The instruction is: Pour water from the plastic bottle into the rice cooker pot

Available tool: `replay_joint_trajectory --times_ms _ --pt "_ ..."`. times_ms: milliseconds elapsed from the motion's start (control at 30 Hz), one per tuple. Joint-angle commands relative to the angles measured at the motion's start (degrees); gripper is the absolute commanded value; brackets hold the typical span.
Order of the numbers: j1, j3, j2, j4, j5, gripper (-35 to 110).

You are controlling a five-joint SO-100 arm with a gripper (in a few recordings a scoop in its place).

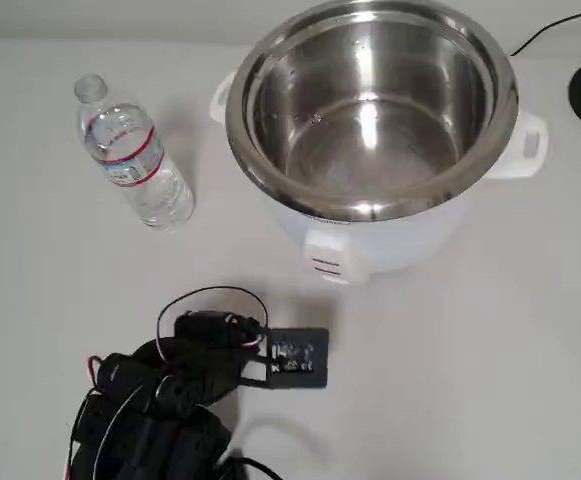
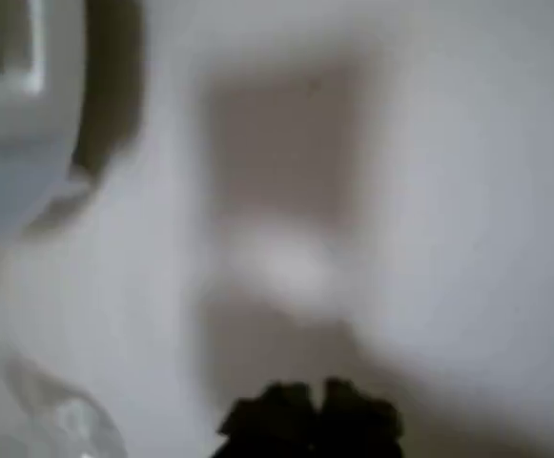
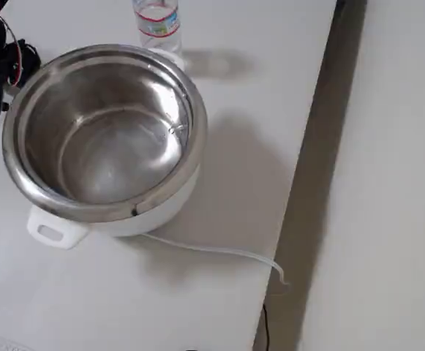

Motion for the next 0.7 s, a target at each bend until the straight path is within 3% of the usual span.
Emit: replay_joint_trajectory --times_ms 0,167,367,500,600,667 --pt "-4.3 -2.6 0.5 -0.4 -13.4 0" --pt "-11.4 -3.1 0.6 2.9 -37.4 0" --pt "-23.3 -3.3 0.8 -2.1 -54.8 5" --pt "-24.4 -1.1 0.8 -13.8 -65.8 17" --pt "-24.3 2.7 0.9 -28.2 -73.7 24" --pt "-25.8 2.7 1.1 -35.2 -74.4 32"
